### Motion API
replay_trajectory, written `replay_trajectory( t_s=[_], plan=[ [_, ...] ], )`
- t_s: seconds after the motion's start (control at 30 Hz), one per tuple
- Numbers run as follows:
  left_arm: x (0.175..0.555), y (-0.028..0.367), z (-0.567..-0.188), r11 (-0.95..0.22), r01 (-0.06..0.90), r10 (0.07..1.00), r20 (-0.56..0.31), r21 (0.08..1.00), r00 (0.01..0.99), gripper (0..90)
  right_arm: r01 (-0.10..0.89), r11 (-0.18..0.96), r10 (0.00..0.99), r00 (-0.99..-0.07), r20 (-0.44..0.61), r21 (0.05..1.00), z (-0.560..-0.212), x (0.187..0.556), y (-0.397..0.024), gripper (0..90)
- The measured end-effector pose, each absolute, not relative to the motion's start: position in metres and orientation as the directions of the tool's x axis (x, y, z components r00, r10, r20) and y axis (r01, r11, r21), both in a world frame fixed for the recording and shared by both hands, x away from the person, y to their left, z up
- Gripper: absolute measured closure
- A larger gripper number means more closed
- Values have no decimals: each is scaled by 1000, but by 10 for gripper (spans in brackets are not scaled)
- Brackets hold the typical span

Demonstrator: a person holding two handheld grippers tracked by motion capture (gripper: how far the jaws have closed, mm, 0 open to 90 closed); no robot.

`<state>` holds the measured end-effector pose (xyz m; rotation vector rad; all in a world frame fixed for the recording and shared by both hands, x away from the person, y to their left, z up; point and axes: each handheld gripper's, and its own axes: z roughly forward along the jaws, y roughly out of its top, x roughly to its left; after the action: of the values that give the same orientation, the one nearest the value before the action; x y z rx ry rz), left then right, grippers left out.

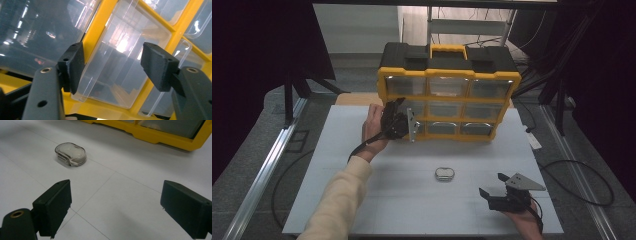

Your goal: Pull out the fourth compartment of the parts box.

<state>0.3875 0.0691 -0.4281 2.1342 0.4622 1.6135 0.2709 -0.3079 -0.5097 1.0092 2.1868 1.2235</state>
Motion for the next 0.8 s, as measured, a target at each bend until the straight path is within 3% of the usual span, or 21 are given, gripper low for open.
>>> replay_trajectory(
  t_s=[0.8],
  plan=[
    [384, 71, -431, -857, -18, 504, 845, 515, 180, 662, 382, 345, 770, -637, -26, 858, -510, 271, -308, 106]
  ],
)
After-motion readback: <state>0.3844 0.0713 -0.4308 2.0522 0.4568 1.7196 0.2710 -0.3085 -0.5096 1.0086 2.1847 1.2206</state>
